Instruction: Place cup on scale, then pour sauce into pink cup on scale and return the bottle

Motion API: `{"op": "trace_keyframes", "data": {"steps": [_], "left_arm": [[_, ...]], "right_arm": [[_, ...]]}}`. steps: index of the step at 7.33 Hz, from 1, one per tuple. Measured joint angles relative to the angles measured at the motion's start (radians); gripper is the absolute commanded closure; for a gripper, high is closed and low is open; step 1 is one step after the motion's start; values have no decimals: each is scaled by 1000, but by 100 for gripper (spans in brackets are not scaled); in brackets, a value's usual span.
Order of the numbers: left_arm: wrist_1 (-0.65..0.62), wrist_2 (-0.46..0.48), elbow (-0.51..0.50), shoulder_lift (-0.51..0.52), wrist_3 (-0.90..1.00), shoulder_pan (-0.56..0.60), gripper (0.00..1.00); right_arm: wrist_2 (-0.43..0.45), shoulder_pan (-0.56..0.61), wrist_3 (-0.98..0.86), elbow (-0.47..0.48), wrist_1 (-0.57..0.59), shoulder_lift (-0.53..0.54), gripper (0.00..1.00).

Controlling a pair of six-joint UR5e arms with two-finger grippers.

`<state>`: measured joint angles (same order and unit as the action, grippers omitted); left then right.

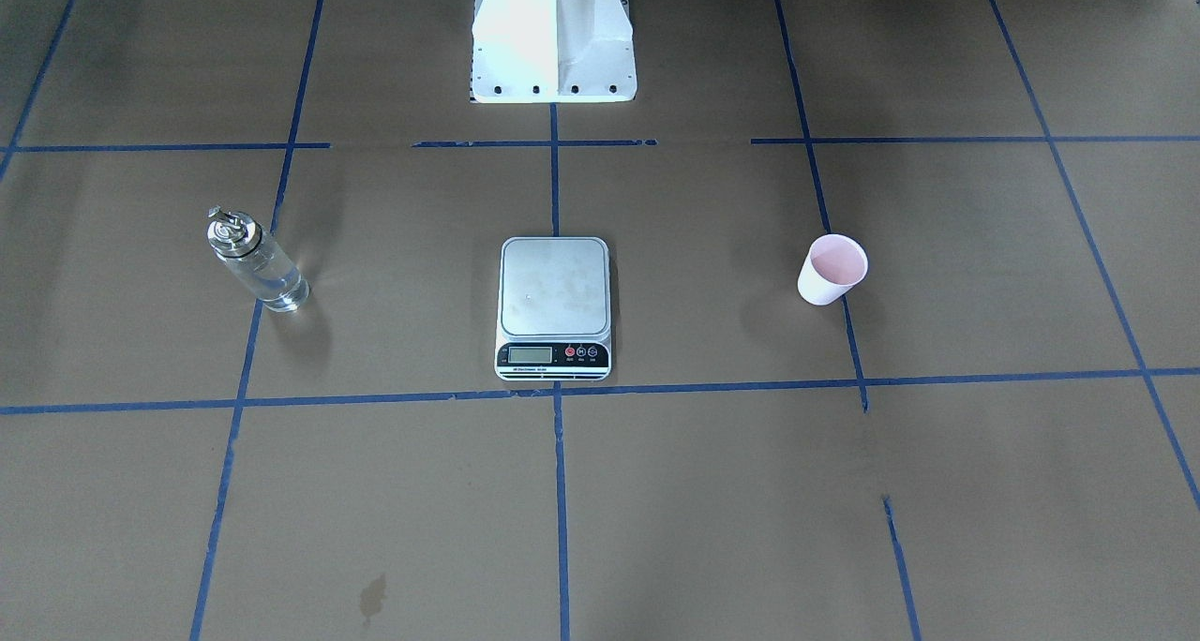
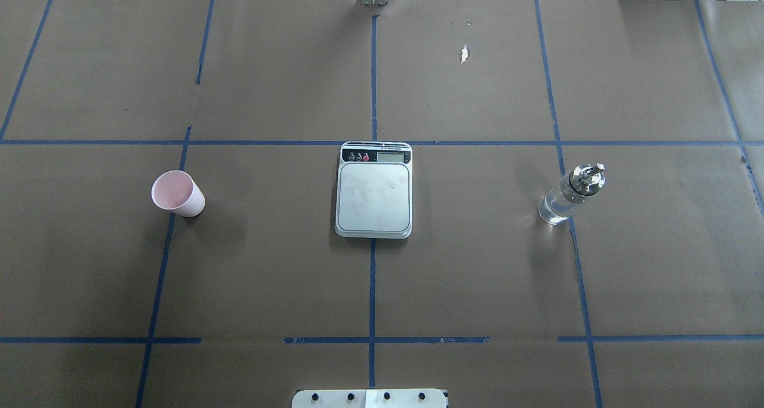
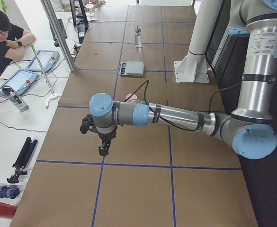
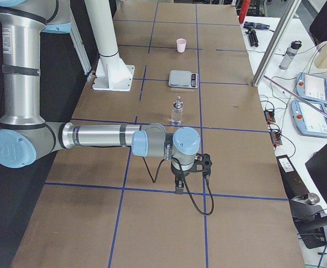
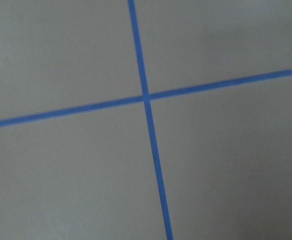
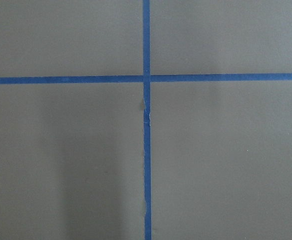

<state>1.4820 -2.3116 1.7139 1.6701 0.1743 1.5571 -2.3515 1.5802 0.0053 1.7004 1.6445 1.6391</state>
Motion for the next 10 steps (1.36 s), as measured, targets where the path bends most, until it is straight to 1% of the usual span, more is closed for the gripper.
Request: {"op": "trace_keyframes", "data": {"steps": [1, 2, 3, 4, 5, 6, 7, 8, 10], "left_arm": [[2, 34, 73, 28, 0, -27, 0], [7, 48, 150, 34, 0, -67, 0], [10, 44, 205, 26, -3, -110, 0], [13, 33, 227, 19, -6, -147, 0], [14, 27, 222, 23, -23, -180, 0], [14, 24, 213, 39, -97, -216, 0], [27, 25, 211, 55, -246, -268, 0], [73, 28, 211, 66, -457, -335, 0], [210, 32, 208, 73, -853, -441, 0]], "right_arm": [[0, 1, 2, 4, 0, -3, 0], [-1, 1, 3, 7, 0, -5, 0], [-1, 0, 4, 8, 0, -6, 0], [-2, 0, 4, 10, 0, -8, 0], [-3, 0, 4, 13, -1, -10, 0], [-4, -1, 4, 18, -2, -14, 0], [-4, -1, 3, 25, -2, -24, 0], [-4, -1, 3, 31, -1, -38, 0], [-2, -8, 2, 28, -1, -52, 0]]}}
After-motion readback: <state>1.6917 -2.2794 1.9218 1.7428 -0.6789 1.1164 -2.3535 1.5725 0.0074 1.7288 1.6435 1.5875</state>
